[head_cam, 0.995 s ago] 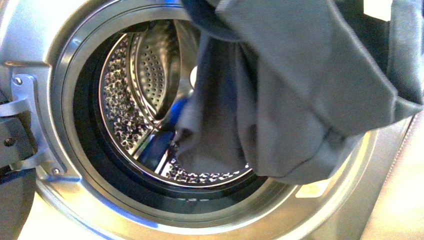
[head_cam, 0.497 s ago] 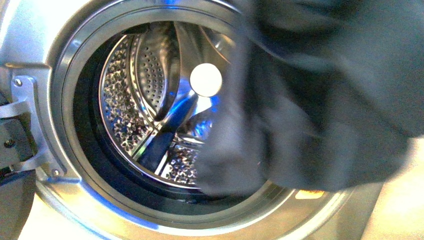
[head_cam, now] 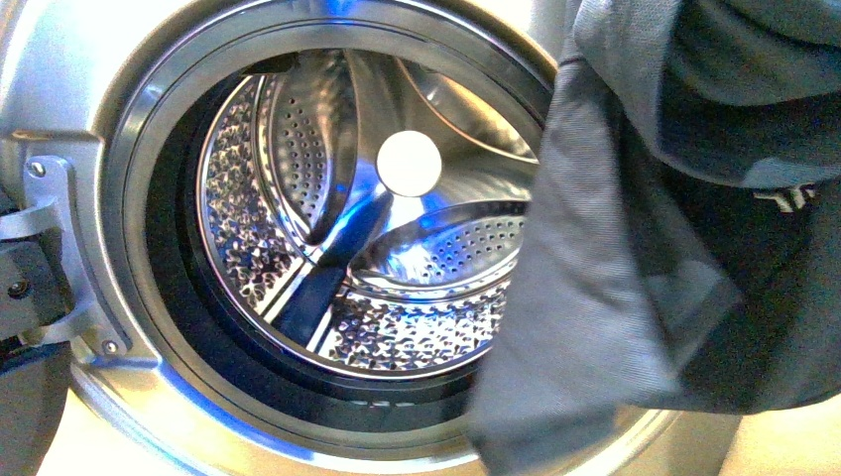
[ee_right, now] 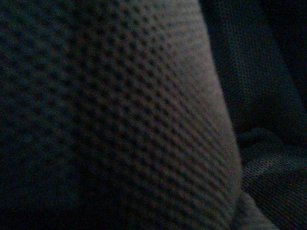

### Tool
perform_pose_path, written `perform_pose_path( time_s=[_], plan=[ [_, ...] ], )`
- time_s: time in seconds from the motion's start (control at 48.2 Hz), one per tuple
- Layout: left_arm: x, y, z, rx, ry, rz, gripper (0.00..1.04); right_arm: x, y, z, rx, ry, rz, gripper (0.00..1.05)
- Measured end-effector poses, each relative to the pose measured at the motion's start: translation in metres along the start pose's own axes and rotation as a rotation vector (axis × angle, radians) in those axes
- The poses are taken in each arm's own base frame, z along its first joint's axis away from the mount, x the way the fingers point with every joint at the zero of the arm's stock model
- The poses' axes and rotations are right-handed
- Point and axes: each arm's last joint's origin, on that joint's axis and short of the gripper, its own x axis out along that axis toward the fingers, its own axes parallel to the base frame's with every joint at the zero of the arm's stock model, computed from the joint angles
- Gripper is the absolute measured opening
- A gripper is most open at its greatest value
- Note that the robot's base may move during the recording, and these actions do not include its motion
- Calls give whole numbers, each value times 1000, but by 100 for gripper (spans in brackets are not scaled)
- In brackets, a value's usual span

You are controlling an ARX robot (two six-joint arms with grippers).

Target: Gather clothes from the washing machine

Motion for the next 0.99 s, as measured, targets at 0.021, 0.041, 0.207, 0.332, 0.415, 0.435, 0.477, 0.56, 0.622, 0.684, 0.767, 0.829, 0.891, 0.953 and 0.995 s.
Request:
perform_pose_path(
  time_s=[0.021, 0.041, 0.207, 0.332, 0.415, 0.435, 0.477, 0.56, 0.622, 0.684, 0.767, 0.829, 0.891, 0.953, 0.995],
  plan=[
    [0, 0, 0, 0, 0, 0, 5, 0, 0, 0, 0, 0, 1, 44],
    [0, 0, 0, 0, 0, 0, 5, -1, 0, 1, -1, -1, 3, 39],
    [0, 0, 0, -3, 0, 0, 11, -8, -1, 10, -14, -20, 16, 8],
    [0, 0, 1, -3, -2, 0, 29, -13, -10, 18, -24, -36, -2, 6],
    [0, 0, 1, -3, -4, 1, 44, -18, -19, 31, -30, -69, -25, 6],
    [0, 0, 1, -3, -4, 0, 47, -20, -22, 36, -35, -82, -33, 6],
    [0, 0, 1, -3, -4, 0, 54, -23, -26, 44, -40, -104, -44, 6],
    [0, 0, 1, -4, -4, -2, 70, -34, -38, 71, -78, -187, -85, 6],
    [0, 0, 1, -4, -4, -3, 81, -44, -46, 92, -112, -255, -120, 6],
    [0, 0, 1, -4, -4, -2, 93, -56, -54, 110, -145, -314, -153, 6],
    [0, 0, 2, -3, -7, -1, 99, -70, -63, 128, -180, -369, -192, 6],
    [-1, 0, 3, -4, -8, -1, 98, -81, -69, 141, -204, -406, -218, 6],
    [-1, 0, 3, -4, -8, -1, 98, -93, -74, 153, -229, -439, -238, 6],
    [-1, 0, 3, -4, -8, -1, 98, -106, -79, 165, -253, -471, -263, 6],
    [-1, 0, 3, -4, -8, -1, 98, -115, -83, 174, -269, -496, -286, 6]
  ],
)
